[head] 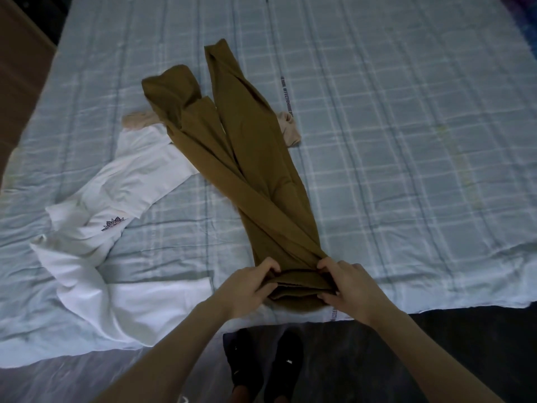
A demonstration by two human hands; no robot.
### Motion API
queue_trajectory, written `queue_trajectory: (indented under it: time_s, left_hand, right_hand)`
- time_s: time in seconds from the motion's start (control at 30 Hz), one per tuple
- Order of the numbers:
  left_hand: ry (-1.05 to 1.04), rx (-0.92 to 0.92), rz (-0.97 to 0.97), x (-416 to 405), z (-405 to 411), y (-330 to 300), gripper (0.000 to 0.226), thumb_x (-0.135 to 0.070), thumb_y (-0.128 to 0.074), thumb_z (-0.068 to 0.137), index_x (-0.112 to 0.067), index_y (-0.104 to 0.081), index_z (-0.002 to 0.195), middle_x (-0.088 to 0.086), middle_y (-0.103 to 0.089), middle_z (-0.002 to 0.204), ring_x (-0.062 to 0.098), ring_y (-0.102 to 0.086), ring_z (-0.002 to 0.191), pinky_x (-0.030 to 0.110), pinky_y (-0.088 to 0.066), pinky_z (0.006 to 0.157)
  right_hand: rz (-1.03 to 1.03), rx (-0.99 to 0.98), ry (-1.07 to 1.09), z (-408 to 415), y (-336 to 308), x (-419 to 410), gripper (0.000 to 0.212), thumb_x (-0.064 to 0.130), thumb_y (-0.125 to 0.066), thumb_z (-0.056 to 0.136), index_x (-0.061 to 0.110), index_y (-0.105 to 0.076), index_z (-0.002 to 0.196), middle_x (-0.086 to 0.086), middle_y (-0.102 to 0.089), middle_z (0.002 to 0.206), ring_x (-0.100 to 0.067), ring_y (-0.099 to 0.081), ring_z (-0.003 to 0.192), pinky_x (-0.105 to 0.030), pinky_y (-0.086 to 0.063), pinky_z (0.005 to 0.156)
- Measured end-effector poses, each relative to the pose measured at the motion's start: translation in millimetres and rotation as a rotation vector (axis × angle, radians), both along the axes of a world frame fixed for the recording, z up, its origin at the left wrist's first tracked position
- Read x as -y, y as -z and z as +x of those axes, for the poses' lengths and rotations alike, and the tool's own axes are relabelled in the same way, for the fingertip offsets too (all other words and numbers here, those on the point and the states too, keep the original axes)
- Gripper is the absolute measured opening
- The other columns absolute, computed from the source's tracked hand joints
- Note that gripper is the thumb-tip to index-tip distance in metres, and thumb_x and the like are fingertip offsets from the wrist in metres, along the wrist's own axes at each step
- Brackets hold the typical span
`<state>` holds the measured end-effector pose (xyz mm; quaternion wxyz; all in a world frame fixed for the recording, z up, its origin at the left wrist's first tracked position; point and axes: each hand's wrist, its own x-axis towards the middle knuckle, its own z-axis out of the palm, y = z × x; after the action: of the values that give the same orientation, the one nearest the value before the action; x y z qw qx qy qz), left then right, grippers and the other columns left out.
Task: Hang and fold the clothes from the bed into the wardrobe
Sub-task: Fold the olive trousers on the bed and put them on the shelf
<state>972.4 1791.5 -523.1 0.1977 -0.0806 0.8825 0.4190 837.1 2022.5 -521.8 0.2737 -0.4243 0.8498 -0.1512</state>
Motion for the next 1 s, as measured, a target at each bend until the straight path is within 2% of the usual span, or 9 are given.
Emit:
queue_trajectory:
  time_s: [0.1, 0.2, 0.27, 0.33, 0.47, 0.53, 0.77, 0.9, 1.0]
  left_hand:
    - [0.04, -0.107, -0.006, 4.7, 0.4, -8.2, 0.016, -0.023, -0.05, 0.1, -0.026, -0.035, 0.098, -0.011, -0.043, 0.064, 0.008, -0.041, 0.055, 0.024, -0.037, 0.056]
    - [0.083, -0.171, -0.022, 8.1, 4.3, -8.1, 0.017, -0.014, -0.048, 0.1, -0.024, -0.037, 0.092, -0.006, -0.048, 0.07, 0.01, -0.042, 0.059, 0.022, -0.036, 0.057]
    - [0.148, -0.189, -0.091, 13.3, 9.1, -5.2, 0.023, -0.006, -0.047, 0.096, -0.027, -0.047, 0.102, -0.008, -0.057, 0.082, 0.006, -0.05, 0.067, 0.021, -0.042, 0.061]
    - [0.188, -0.199, -0.181, 17.6, 11.0, -2.9, 0.044, -0.002, -0.049, 0.09, -0.036, -0.05, 0.118, -0.01, -0.065, 0.1, 0.007, -0.059, 0.08, 0.024, -0.049, 0.067]
    - [0.133, -0.235, -0.273, 17.0, 4.2, -13.8, 0.034, -0.032, -0.054, 0.094, -0.036, -0.049, 0.128, -0.011, -0.068, 0.093, 0.007, -0.062, 0.076, 0.026, -0.05, 0.06]
    - [0.147, -0.219, -0.326, 14.5, 2.9, -16.4, 0.041, -0.045, -0.054, 0.093, -0.036, -0.049, 0.132, -0.012, -0.068, 0.096, 0.007, -0.063, 0.08, 0.028, -0.052, 0.06]
    - [0.131, -0.09, -0.428, -9.9, -4.1, -15.1, 0.03, -0.047, -0.05, 0.095, -0.03, -0.049, 0.119, -0.008, -0.063, 0.101, 0.013, -0.06, 0.084, 0.027, -0.043, 0.06]
    - [0.243, 0.136, -0.632, -28.4, -10.6, -20.5, 0.027, -0.038, -0.051, 0.093, -0.022, -0.055, 0.114, 0.002, -0.061, 0.109, 0.026, -0.061, 0.097, 0.03, -0.037, 0.066]
    - [0.323, 0.255, -0.733, -36.3, -21.4, -46.5, 0.016, -0.018, -0.051, 0.094, -0.014, -0.061, 0.106, 0.008, -0.064, 0.107, 0.029, -0.062, 0.097, 0.033, -0.033, 0.068]
  right_hand:
    - [-0.002, -0.067, -0.047, 0.9, 5.6, -2.9, 0.043, 0.026, -0.066, 0.073, 0.025, -0.054, 0.114, 0.01, -0.058, 0.105, -0.013, -0.054, 0.095, -0.025, -0.033, 0.078]
    - [-0.108, -0.065, 0.008, 6.0, 2.9, -5.2, 0.042, 0.011, -0.069, 0.071, 0.024, -0.052, 0.106, 0.006, -0.058, 0.097, -0.011, -0.053, 0.078, -0.022, -0.037, 0.068]
    - [-0.193, -0.086, -0.021, 8.6, -5.4, -4.0, 0.036, 0.0, -0.065, 0.073, 0.022, -0.047, 0.095, 0.007, -0.051, 0.089, -0.007, -0.044, 0.065, -0.02, -0.035, 0.057]
    - [-0.244, -0.146, -0.101, 10.0, -13.0, -3.0, 0.033, -0.005, -0.062, 0.072, 0.019, -0.049, 0.09, 0.005, -0.051, 0.09, -0.008, -0.043, 0.063, -0.024, -0.039, 0.053]
    - [-0.243, -0.209, -0.123, 8.4, -8.2, -6.5, 0.044, -0.006, -0.071, 0.066, 0.017, -0.062, 0.102, 0.0, -0.061, 0.108, -0.015, -0.058, 0.079, -0.027, -0.051, 0.063]
    - [-0.199, -0.195, -0.086, 8.7, -0.6, -9.0, 0.051, -0.005, -0.074, 0.066, 0.017, -0.063, 0.111, -0.002, -0.061, 0.114, -0.017, -0.062, 0.089, -0.029, -0.055, 0.066]
    - [-0.089, -0.193, -0.004, 12.5, 9.9, -6.2, 0.044, 0.005, -0.073, 0.068, 0.016, -0.064, 0.11, -0.003, -0.056, 0.125, -0.019, -0.057, 0.106, -0.03, -0.058, 0.063]
    - [0.139, -0.326, 0.04, 12.6, 3.4, 0.1, 0.042, 0.023, -0.085, 0.049, 0.016, -0.068, 0.086, -0.001, -0.066, 0.099, -0.026, -0.062, 0.084, -0.036, -0.053, 0.057]
    - [0.266, -0.393, 0.003, 18.3, -13.2, 6.0, 0.037, 0.03, -0.089, 0.043, 0.019, -0.067, 0.07, 0.002, -0.065, 0.075, -0.023, -0.059, 0.066, -0.033, -0.044, 0.046]
